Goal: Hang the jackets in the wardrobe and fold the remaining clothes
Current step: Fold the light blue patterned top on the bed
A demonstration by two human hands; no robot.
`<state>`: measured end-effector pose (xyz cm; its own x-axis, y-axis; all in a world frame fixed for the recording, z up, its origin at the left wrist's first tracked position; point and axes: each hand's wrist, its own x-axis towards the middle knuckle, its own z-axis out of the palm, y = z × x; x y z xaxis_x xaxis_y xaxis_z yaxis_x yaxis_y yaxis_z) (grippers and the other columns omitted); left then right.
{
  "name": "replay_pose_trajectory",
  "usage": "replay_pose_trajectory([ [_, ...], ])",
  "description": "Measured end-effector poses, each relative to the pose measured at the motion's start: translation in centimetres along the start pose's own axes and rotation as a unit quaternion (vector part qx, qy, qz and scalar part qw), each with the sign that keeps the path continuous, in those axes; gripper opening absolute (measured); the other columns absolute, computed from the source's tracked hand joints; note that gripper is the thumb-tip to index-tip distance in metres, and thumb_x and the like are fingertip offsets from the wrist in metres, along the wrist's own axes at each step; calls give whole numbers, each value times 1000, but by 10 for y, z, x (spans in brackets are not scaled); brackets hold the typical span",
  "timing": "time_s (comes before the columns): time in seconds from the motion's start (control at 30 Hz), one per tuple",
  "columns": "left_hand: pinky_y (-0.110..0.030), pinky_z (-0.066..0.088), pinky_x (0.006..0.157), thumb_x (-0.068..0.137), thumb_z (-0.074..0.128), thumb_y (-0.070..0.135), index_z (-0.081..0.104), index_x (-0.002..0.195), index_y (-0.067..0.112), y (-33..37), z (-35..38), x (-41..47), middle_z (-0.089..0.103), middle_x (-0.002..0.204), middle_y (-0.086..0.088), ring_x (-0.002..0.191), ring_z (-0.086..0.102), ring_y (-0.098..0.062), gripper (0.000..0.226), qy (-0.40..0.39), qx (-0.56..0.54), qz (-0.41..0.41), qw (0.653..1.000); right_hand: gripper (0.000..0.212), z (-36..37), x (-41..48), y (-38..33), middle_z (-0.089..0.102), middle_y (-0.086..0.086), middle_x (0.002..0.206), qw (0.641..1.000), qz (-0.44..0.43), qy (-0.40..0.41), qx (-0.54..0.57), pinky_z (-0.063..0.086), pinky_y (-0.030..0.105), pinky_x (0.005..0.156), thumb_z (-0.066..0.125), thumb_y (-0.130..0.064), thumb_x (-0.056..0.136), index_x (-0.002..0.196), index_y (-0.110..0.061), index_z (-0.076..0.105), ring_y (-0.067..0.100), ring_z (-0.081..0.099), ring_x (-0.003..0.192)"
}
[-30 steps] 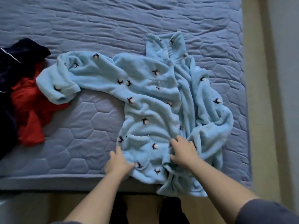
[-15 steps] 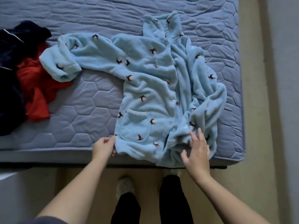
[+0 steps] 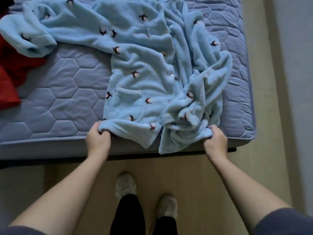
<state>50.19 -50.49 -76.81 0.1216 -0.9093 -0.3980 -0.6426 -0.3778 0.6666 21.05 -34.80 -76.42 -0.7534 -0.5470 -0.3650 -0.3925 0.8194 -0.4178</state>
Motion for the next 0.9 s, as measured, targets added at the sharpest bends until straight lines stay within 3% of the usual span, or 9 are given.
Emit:
replay_pose_trajectory([
  [0.13,-29,36,71,87,45,2,60,94,15,10,-47,-7,60,89,-5,83,51,-22,21,56,30,-10,998,6,-24,-23,-9,58,9,67,998,-18,-51,13,41,39,62,56,-8,76,71,-12,54,34,51,72],
  [0.3,-36,43,82,78,46,-6,62,107,11,21,-137,-10,65,100,-19,93,57,-36,37,136,103,-12,985,36,-67,-58,-31,39,0,46,992,-44,-114,3,32,36,52,45,-43,71,44,-20,41,28,41,58],
  [0.4,-43,44,86,76,43,-9,58,103,13,16,-169,-13,63,104,-23,98,55,-41,37,164,124,-40,978,43,-83,-58,-34,56,10,62,994,11,-112,4,37,37,61,41,-45,82,52,-15,49,33,53,71],
  [0.5,-39,43,90,81,44,-7,58,107,9,10,-168,-16,62,104,-20,100,57,-37,34,186,53,-97,976,26,-85,-48,-19,64,20,85,995,71,-66,20,38,37,70,54,-31,89,76,-9,62,39,58,89],
  [0.57,-38,44,90,86,44,-2,60,113,7,5,-150,-15,63,109,-17,98,57,-31,33,183,-24,-156,970,18,-76,-42,-8,57,19,95,996,74,-58,-1,36,34,70,63,-22,83,86,-6,55,38,55,90],
  [0.63,-40,48,89,95,43,7,57,123,9,0,-126,-8,61,119,-14,98,58,-26,32,139,-196,-228,943,22,-59,-36,3,48,22,106,997,70,-30,-29,34,32,71,66,-11,78,93,-3,52,37,51,91],
  [0.73,-45,49,93,99,46,25,53,130,15,4,-99,2,61,125,-6,108,60,-25,33,37,-367,-278,887,16,-40,-30,6,55,16,97,995,43,58,73,30,28,68,57,0,79,90,-10,51,29,49,84],
  [0.83,-35,52,88,99,42,19,50,131,16,0,-89,16,57,133,-4,111,58,-19,33,70,-310,-306,897,8,-35,-32,-10,59,1,79,972,52,88,213,34,26,65,54,-13,83,89,-18,50,24,51,81],
  [0.9,-28,50,80,101,35,16,44,136,9,-5,-96,18,51,136,-6,116,54,-19,37,80,-166,-337,923,8,-36,-37,-16,66,8,92,972,88,37,213,36,25,69,52,-22,88,92,-17,57,25,54,86],
])
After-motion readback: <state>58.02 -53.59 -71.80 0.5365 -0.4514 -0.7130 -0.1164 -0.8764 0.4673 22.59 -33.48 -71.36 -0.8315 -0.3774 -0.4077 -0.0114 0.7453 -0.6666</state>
